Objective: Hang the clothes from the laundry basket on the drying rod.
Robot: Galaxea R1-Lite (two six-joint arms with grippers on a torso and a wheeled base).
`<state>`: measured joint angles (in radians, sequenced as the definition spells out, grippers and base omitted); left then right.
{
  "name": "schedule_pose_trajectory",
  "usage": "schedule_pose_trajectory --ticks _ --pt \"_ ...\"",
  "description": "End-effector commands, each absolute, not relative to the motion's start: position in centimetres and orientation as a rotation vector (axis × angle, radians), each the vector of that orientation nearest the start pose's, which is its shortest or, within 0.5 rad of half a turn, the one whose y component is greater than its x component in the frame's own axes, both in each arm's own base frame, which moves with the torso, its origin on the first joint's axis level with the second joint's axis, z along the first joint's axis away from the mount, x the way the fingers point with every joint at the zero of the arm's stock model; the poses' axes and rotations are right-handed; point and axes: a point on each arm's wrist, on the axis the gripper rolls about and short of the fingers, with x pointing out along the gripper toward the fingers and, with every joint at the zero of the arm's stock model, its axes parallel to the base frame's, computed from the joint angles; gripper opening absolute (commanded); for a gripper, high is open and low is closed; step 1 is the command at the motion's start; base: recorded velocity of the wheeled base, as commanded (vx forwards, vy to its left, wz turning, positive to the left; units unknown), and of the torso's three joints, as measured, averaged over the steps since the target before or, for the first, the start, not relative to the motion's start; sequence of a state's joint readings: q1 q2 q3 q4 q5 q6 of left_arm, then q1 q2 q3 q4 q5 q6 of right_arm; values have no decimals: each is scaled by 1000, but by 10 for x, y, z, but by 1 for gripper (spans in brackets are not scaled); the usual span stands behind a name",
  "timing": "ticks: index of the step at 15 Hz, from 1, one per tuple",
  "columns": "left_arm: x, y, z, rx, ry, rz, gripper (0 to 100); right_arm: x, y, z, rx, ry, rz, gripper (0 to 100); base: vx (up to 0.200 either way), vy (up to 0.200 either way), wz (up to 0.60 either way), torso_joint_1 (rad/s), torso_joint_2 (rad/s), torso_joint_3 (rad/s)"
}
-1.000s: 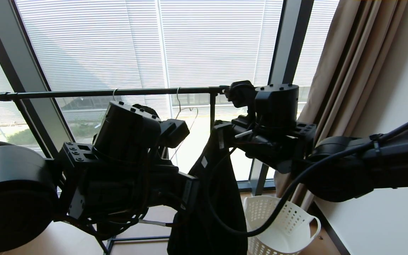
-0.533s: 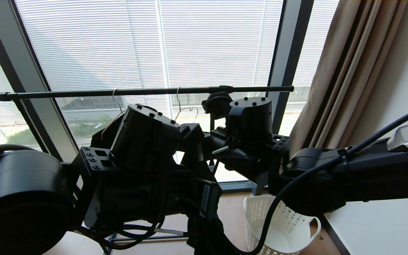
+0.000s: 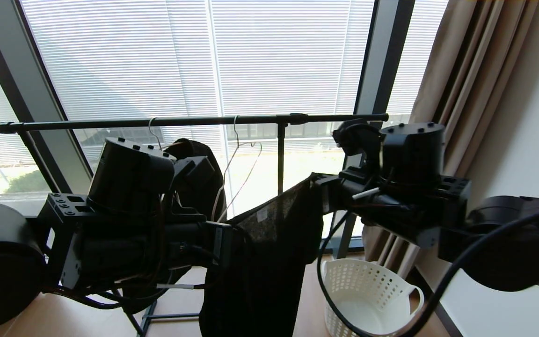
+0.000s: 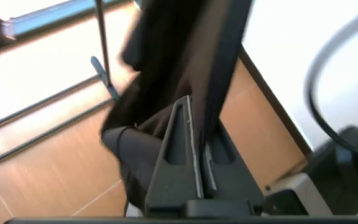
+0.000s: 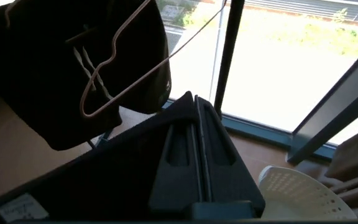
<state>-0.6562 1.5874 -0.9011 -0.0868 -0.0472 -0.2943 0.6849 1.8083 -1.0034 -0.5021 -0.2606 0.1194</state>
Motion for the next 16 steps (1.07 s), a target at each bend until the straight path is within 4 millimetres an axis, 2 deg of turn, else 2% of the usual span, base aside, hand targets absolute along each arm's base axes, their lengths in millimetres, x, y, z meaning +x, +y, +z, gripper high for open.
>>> schedule_pose_trajectory --ticks 1,4,6,11,16 --pt "232 -168 193 -107 639 -546 0 232 183 201 -48 272 409 0 0 0 0 0 0 0" --pt "248 -179 202 -118 604 -547 0 193 193 189 -94 310 522 0 0 0 0 0 0 0" --pt "253 -185 201 -115 603 -554 0 180 201 184 -111 322 565 0 0 0 0 0 0 0" --pt "252 -184 202 -115 599 -555 0 181 200 177 -121 341 550 0 0 0 0 0 0 0" --pt "248 -181 208 -120 580 -560 0 192 190 179 -112 332 465 0 0 0 0 0 0 0"
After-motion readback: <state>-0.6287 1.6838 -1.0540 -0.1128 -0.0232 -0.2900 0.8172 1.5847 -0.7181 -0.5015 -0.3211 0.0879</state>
